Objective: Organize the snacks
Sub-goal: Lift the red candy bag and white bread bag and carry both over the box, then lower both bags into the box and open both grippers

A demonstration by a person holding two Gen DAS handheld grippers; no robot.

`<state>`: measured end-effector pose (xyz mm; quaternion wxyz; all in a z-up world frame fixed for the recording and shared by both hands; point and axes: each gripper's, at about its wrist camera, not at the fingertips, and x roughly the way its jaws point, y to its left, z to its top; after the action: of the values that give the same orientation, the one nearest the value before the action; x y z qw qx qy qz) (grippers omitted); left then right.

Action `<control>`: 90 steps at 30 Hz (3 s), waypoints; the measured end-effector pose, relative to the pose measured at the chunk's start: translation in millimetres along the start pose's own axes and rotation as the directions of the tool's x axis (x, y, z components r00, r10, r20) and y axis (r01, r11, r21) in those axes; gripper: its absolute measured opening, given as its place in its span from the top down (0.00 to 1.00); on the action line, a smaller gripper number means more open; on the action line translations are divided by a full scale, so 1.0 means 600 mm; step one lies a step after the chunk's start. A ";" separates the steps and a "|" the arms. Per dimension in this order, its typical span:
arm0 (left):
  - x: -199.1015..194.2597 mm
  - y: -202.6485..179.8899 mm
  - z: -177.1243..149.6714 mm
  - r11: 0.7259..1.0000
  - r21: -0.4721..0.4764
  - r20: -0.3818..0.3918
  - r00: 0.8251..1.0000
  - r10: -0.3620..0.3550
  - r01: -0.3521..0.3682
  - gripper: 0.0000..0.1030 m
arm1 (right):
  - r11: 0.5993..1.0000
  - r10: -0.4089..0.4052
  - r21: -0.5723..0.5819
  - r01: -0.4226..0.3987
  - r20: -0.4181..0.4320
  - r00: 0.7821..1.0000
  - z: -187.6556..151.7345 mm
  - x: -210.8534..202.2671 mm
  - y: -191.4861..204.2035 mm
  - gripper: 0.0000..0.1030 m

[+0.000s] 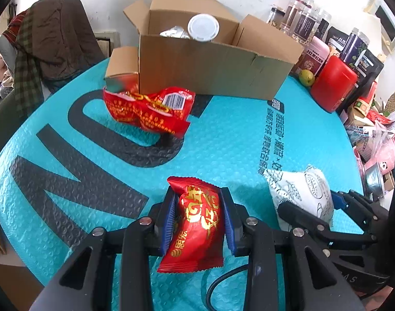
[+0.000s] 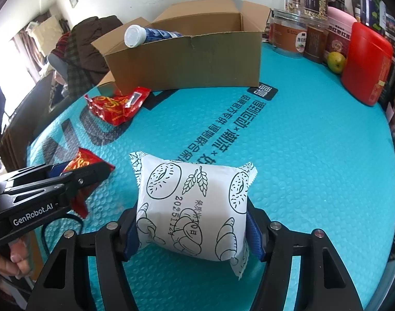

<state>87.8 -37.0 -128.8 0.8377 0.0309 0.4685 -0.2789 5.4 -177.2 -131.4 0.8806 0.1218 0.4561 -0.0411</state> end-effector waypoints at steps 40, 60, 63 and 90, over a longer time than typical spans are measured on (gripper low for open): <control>-0.135 -0.051 0.222 0.994 0.105 0.374 0.925 -0.065 0.027 0.69 | 0.987 0.079 -0.159 -0.027 0.331 0.940 0.228 -0.145 0.026 0.37; -0.060 -0.010 0.399 0.998 0.055 0.429 0.903 -0.032 0.010 0.69 | 0.979 0.089 -0.201 -0.009 0.392 0.916 0.391 -0.056 0.018 0.36; -0.039 -0.002 0.418 0.999 0.045 0.419 0.908 -0.020 0.001 0.69 | 0.981 0.096 -0.195 -0.019 0.393 0.914 0.410 -0.040 0.011 0.36; 0.136 0.011 0.478 0.991 0.064 0.217 0.971 0.104 -0.121 0.69 | 0.995 0.046 -0.096 -0.025 0.216 0.975 0.465 0.112 -0.051 0.35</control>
<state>344.4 -157.0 -35.2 0.8958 0.0597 0.3624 -0.2504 260.3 -274.4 -36.7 0.9306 0.0835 0.3561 -0.0172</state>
